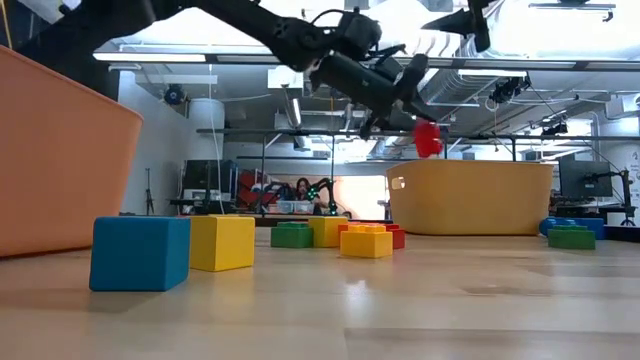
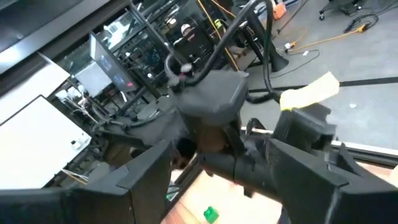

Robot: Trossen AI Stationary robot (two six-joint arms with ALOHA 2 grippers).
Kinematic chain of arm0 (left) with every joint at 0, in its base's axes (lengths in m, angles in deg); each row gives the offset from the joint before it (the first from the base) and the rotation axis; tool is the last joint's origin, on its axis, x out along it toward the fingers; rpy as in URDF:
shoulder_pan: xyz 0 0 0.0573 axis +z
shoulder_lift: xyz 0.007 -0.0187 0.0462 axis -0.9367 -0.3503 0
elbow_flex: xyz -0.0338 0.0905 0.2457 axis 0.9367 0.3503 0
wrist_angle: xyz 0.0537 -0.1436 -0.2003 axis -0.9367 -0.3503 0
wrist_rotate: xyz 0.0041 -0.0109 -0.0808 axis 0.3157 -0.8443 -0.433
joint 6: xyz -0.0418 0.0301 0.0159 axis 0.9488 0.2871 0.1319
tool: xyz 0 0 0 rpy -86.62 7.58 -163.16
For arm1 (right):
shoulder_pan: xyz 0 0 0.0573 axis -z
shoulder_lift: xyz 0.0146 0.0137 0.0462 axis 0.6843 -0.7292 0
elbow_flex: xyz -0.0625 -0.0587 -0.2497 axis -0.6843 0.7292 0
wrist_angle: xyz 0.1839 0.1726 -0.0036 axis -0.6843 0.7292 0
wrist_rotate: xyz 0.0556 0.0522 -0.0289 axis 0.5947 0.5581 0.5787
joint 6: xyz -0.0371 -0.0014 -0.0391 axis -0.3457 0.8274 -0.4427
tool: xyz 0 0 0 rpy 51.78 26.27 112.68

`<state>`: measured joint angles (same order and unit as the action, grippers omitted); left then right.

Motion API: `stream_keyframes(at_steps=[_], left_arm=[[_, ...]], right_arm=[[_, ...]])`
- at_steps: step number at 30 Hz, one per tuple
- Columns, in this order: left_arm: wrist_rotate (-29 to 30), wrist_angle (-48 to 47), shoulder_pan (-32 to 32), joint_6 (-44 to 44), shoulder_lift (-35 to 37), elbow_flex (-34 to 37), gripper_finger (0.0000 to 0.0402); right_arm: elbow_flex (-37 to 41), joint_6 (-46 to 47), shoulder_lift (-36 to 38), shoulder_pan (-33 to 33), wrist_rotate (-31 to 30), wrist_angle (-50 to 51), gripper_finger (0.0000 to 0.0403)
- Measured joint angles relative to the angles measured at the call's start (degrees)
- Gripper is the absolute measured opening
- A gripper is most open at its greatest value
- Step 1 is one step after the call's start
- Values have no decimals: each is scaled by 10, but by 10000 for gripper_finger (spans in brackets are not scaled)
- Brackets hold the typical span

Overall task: Sort blocks by size
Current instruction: Remove the red game piece from the orange bin and put it into the yellow bin

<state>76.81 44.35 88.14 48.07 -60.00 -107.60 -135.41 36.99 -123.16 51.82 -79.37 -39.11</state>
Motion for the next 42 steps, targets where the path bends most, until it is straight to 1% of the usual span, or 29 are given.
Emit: stream_keyframes(at_steps=[3,5,8,11,13,15,17,19,21,23,26,29,31,33,36,38,40,42], left_arm=[[-7,-104,10,-4,22,-22,190],[-10,-162,15,-20,42,-24,214],[-20,-238,17,-57,68,-24,234],[-72,-316,4,-69,99,-24,238],[-95,-377,-22,-90,130,-24,238],[-94,-432,-64,-120,167,-18,237],[-78,-443,-119,-129,211,19,237],[-38,-434,-179,-121,261,80,237],[19,-412,-242,-86,316,157,237],[84,-389,-302,-17,382,244,237],[164,-380,-393,156,477,374,237],[199,-389,-484,345,561,476,237],[198,-404,-540,437,601,522,237],[171,-431,-585,480,620,545,236],[111,-486,-625,479,616,553,236],[88,-504,-642,460,598,562,236],[82,-484,-654,442,575,575,236],[73,-424,-659,425,548,582,236]], right_arm=[[0,-1,0,0,8,-11,256],[0,-6,0,0,12,-19,256],[0,-11,0,0,13,-25,256],[0,-15,0,0,13,-25,256],[0,-21,0,0,13,-25,256],[0,-34,0,0,14,-25,256],[0,-45,0,0,14,-23,256],[0,-56,0,0,14,-19,256],[0,-60,0,0,14,-13,256],[0,-60,0,0,14,-3,256],[0,-58,0,0,15,19,256],[0,-45,0,0,15,39,256],[0,-40,0,0,15,43,256],[0,-39,0,0,15,44,256],[0,-38,0,0,15,44,256],[0,-29,0,0,15,44,256],[0,-20,0,0,15,44,256],[0,-14,0,0,15,46,256]])
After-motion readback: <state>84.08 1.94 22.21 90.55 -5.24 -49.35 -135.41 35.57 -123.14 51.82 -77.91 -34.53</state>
